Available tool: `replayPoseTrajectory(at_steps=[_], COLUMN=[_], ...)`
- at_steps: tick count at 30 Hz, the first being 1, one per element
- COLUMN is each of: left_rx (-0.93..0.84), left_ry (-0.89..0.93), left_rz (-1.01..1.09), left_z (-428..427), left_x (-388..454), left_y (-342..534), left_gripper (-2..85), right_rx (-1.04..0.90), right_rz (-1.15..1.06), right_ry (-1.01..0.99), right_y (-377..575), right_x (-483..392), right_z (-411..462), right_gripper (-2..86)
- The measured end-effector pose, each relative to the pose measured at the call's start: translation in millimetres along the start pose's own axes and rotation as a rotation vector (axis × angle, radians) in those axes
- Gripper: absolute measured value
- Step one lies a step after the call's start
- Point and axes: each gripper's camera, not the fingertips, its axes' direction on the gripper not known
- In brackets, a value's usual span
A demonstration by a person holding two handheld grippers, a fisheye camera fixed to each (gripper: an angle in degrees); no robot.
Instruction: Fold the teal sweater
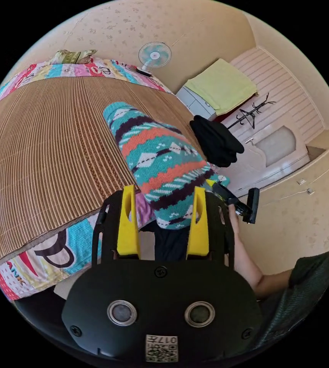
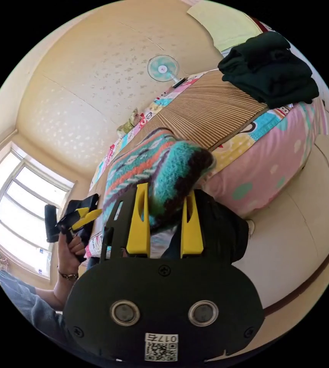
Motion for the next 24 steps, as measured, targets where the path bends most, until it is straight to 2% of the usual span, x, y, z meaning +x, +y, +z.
replayPoseTrajectory(at_steps=[2, 5, 7, 8, 10, 13, 19, 22, 24], left_rx=[-0.063, -0.196, -0.248, -0.249, -0.283, -0.275, -0.303, -0.275, -0.255], left_ry=[0.049, 0.275, 0.55, 0.613, 0.764, 0.929, 0.944, 0.975, 0.964], left_rz=[-0.078, -0.168, -0.303, -0.335, -0.336, -0.325, -0.288, -0.309, -0.305], left_z=[19, 57, 87, 91, 95, 81, 44, 26, 13], left_x=[-32, -78, -125, -138, -169, -173, -156, -166, -170], left_y=[-14, -21, -13, -11, -12, -12, 0, 5, 7], left_gripper=[26.1, 24.9, 21.7, 20.9, 17.9, 14.8, 13.6, 13.5, 13.5], right_rx=[-0.021, -0.069, -0.136, -0.192, -0.219, -0.243, -0.27, -0.337, -0.302], right_rz=[0.015, 0.061, 0.094, 0.124, 0.149, 0.198, 0.285, 0.331, 0.359], right_ry=[0.016, -0.062, -0.126, -0.164, -0.231, -0.296, -0.538, -0.749, -0.96], right_y=[-5, -10, -12, -15, -17, -22, -53, -63, -58], right_x=[-2, 1, 9, 17, 29, 37, 40, 43, 43], right_z=[-22, -58, -67, -69, -74, -86, -103, -100, -109], right_gripper=[15.1, 19.0, 21.8, 23.2, 24.3, 26.2, 30.8, 31.4, 31.5])
